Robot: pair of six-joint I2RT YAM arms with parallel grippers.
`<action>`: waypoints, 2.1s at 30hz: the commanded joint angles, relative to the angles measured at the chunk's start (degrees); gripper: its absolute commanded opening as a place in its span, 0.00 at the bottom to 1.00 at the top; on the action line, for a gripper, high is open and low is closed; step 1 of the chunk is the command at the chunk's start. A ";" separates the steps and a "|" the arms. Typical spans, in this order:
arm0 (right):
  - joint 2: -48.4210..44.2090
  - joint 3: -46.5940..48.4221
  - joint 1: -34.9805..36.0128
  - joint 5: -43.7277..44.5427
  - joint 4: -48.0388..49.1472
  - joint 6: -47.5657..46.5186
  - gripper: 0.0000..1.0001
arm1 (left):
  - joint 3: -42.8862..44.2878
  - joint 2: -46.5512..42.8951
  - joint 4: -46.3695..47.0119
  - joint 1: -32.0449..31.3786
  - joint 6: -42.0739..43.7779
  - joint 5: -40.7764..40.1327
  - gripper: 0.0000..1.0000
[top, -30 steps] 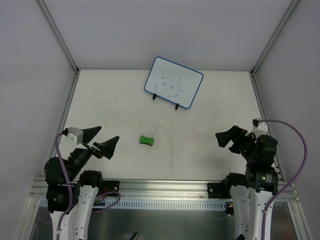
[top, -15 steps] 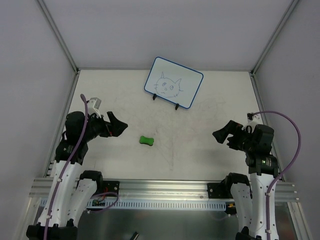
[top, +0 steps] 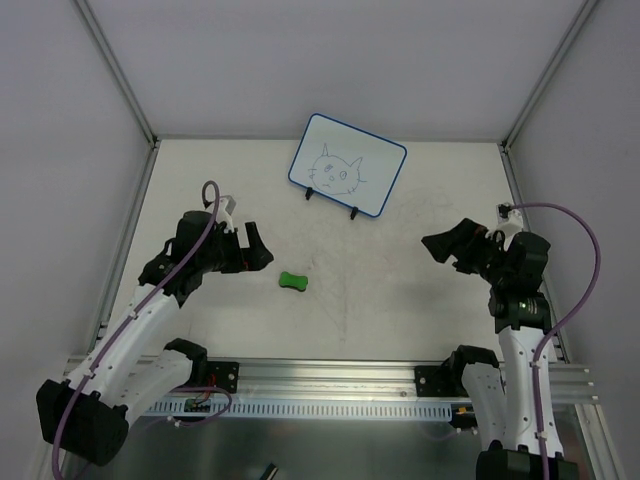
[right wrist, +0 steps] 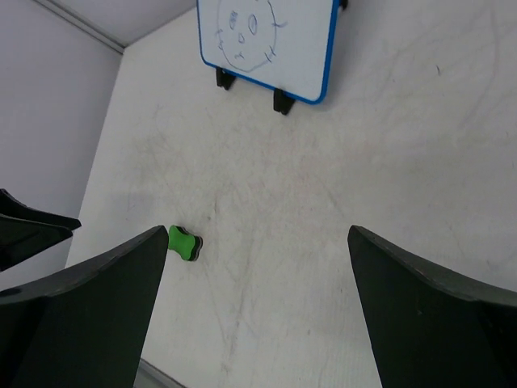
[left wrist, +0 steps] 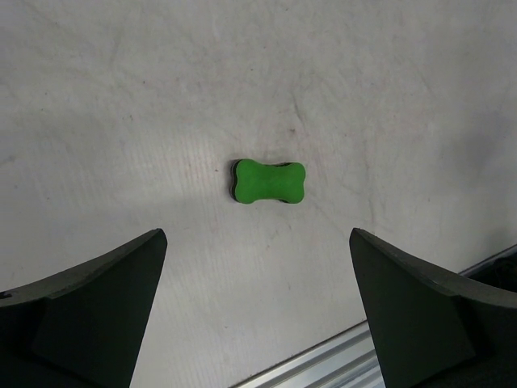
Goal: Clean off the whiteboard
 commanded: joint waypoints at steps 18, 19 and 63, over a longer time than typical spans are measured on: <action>33.20 0.28 0.45 -11.89 59.92 13.47 0.99 | -3.54 4.94 7.76 -2.99 1.26 -0.91 0.99; 34.36 0.62 0.45 -11.89 60.89 13.56 0.99 | -3.81 5.02 8.64 -2.99 3.10 0.41 0.99; 66.54 11.53 2.47 -15.58 91.05 25.42 0.99 | 4.62 28.66 12.17 -14.77 49.59 12.45 0.99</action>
